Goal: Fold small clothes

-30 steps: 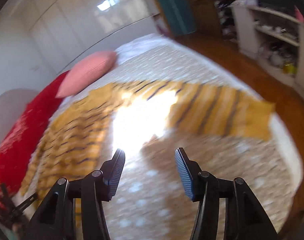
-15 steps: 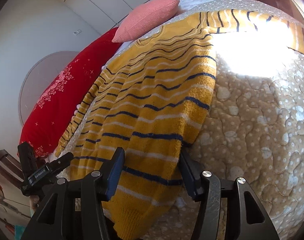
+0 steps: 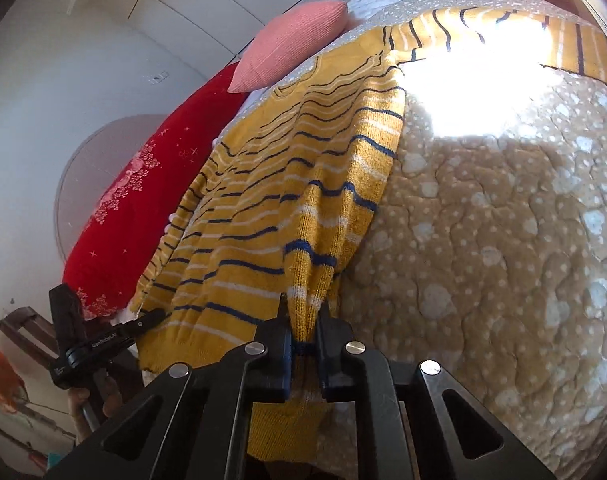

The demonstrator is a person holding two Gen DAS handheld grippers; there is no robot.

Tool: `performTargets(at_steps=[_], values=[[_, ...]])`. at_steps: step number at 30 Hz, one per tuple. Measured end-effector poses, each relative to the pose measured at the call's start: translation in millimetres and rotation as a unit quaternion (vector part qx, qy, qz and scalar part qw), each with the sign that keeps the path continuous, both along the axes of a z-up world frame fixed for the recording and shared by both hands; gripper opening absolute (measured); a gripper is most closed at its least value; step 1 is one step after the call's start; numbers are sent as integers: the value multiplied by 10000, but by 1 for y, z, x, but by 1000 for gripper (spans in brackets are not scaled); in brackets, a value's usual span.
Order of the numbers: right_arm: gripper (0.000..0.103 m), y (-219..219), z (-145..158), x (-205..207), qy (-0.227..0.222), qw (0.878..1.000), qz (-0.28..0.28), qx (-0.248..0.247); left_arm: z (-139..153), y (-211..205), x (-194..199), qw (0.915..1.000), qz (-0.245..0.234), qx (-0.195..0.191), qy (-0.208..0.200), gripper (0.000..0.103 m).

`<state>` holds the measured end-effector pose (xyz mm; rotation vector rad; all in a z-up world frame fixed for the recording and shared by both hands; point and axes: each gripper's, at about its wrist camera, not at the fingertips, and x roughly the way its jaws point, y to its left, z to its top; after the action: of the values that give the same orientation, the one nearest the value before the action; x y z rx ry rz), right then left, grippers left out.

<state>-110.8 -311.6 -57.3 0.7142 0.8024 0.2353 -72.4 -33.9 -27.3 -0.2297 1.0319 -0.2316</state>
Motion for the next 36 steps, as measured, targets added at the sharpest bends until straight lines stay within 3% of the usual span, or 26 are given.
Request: performTargets(at_steps=[5,9,13,20,22,23,24,26,31,34,36], values=[[16,-24,4,-19,1,9995,-209,222,3,12,-13,10000,46,-49,-19,20],[53,-90,13,-32,-65,9872,-1595,-27,23,12,-19,9985,167,278,-447,43],[53,-169,5,-42,129,9563,-2920,-74,37,10,-22,9970,161,381,-661,51],[49,-257,4,-46,-1,9028,-4285,359,38,-7,-15,9977,84,386,-546,51],[36,-272,3,-39,90,8960,-4411,499,39,-12,-16,9975,49,458,-537,51],[15,-280,4,-34,134,8964,-4396,542,40,-14,-15,9973,31,489,-546,51],[6,-287,6,-30,136,9015,-4288,569,42,-16,-14,9971,25,506,-559,51],[6,-299,23,-28,28,9048,-4242,357,47,-15,-14,9969,21,475,-631,52],[6,-336,83,-29,-158,8880,-4572,-468,51,-9,-10,9967,74,349,-724,57],[6,-335,116,-7,-137,8938,-4401,-848,50,-6,-10,9966,110,256,-774,57],[6,-317,138,16,-254,9049,-4116,-1052,49,-4,-12,9967,101,162,-789,57]])
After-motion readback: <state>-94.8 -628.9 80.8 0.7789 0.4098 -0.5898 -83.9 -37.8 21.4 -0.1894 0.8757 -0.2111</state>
